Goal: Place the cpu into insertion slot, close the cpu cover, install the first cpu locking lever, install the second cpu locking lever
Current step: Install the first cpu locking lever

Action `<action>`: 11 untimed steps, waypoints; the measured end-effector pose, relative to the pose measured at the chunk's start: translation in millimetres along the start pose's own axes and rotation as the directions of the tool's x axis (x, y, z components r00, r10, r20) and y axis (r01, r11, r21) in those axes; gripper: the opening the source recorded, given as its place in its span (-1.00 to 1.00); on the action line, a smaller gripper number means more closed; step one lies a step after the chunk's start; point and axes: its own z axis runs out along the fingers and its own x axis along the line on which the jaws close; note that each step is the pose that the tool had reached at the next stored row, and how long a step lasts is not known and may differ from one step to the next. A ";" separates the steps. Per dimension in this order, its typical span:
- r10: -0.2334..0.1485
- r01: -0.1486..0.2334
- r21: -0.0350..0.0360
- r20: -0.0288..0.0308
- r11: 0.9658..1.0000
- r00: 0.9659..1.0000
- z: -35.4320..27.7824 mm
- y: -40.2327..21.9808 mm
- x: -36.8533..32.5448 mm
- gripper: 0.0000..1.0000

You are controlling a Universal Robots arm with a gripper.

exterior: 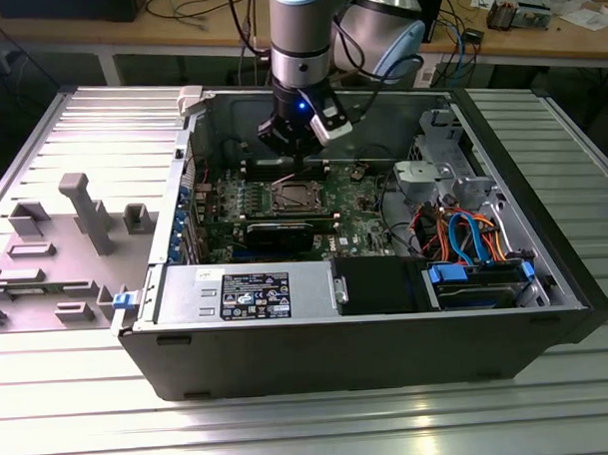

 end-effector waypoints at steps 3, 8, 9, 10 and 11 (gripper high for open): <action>0.002 -0.002 0.000 0.000 1.000 1.000 1.1 0.2 -2.5 -0.79; 0.007 -0.007 0.000 0.000 1.000 1.000 4.2 0.1 -6.7 -0.79; 0.008 -0.008 0.000 0.001 1.000 1.000 5.3 0.0 -7.3 -0.79; 0.009 -0.009 0.000 0.001 1.000 1.000 6.1 0.0 -7.7 -0.79; 0.010 -0.010 0.000 0.001 1.000 1.000 7.4 -0.1 -8.2 -0.79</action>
